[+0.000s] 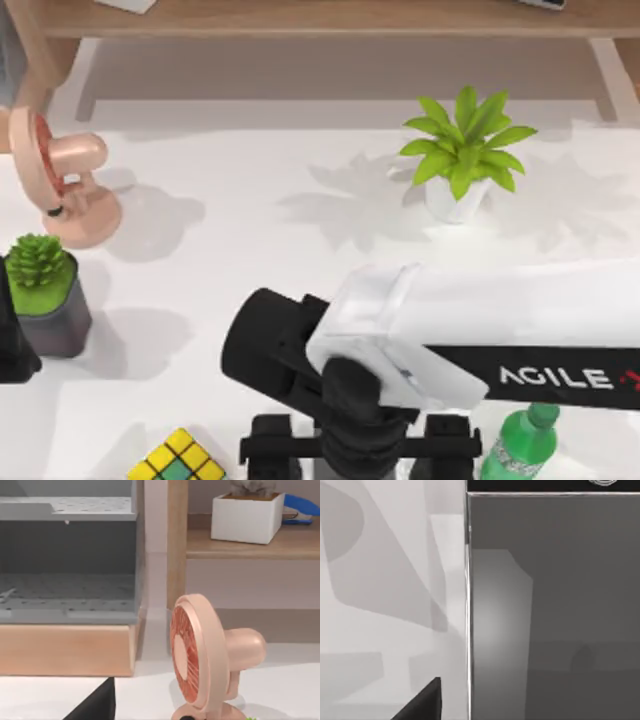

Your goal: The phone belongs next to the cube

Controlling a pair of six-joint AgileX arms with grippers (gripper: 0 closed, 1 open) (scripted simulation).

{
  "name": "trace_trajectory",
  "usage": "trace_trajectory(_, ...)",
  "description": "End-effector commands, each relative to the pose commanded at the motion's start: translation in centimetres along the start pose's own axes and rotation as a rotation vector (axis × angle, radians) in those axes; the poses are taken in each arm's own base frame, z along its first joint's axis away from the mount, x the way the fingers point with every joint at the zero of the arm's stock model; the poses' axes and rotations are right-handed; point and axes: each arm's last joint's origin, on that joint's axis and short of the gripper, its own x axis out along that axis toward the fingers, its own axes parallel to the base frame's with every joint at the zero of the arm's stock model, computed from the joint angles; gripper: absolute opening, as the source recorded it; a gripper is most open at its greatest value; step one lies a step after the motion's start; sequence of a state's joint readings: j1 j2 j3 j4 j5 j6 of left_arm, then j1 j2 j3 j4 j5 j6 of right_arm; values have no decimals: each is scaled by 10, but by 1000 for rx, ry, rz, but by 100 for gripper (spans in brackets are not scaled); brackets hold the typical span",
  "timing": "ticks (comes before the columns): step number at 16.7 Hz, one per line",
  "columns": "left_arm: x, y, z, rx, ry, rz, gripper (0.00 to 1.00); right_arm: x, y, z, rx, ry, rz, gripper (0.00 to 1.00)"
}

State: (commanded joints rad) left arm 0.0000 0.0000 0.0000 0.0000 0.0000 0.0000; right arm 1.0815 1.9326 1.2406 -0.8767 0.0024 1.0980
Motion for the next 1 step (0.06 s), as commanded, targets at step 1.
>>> trace_trajectory(1,0,0,0,0,0,0,100,0,0,0,0,0,0,100)
